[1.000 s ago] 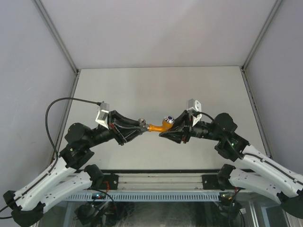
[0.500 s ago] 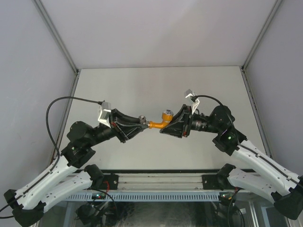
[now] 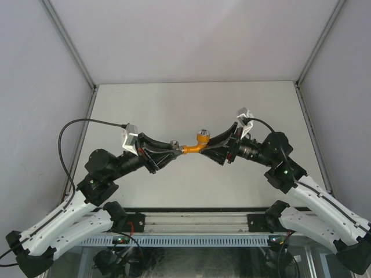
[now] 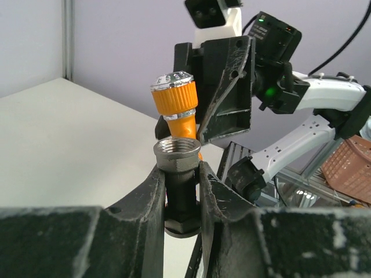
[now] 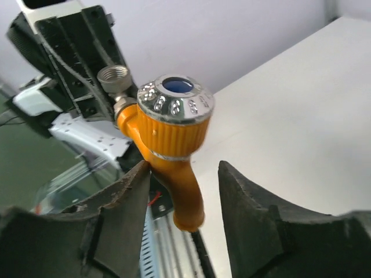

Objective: Install the water faucets

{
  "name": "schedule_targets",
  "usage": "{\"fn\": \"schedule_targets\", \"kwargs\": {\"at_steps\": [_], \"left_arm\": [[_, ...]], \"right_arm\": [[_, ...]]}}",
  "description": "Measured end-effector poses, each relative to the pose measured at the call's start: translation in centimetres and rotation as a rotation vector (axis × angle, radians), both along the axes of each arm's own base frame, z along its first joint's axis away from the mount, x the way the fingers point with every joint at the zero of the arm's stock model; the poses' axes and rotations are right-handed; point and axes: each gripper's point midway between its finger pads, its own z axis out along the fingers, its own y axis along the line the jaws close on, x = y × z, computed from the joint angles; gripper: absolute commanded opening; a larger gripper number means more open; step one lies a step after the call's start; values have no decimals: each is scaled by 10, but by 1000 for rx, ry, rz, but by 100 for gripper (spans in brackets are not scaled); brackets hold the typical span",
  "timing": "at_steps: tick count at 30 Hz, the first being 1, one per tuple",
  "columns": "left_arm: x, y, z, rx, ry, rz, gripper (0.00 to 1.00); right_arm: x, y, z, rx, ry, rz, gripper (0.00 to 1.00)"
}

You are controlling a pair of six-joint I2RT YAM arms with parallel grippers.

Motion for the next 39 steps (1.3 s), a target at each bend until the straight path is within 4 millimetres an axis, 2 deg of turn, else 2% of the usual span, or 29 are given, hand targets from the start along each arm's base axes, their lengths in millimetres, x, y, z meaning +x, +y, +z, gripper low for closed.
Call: {"fn": "schedule_targets", "kwargs": {"at_steps": [3, 9, 13, 15, 19, 23, 27, 31, 33, 39], "left_arm": [[3, 3, -7, 3, 12, 24, 0], [2, 8, -10, -7, 41, 42, 0], [7, 10, -13, -18, 114, 73, 0], [11, 9, -17, -20, 168, 88, 0], [19, 6, -29, -16, 287, 110, 0], [25, 5, -43, -3, 391, 141, 0], [26, 8, -43, -5, 439, 164, 0], [25, 9, -34, -31, 458, 158, 0], [25, 8, -33, -40, 476, 153, 0], [27, 1, -40, -40, 542, 140, 0]], "right_arm": [[13, -15, -2, -7, -65, -111, 64], [21, -46, 1, -17, -246, -283, 66], [17, -59, 1, -75, -470, -309, 67], [12, -63, 1, -130, -653, -310, 68], [4, -57, -6, -277, -1017, -286, 75], [8, -50, -30, -500, -1279, -274, 76], [22, -52, -58, -713, -1411, -269, 76], [27, -52, -74, -818, -1505, -250, 76], [27, -47, -72, -820, -1553, -255, 76], [29, -29, -49, -774, -1685, -333, 76]]}}
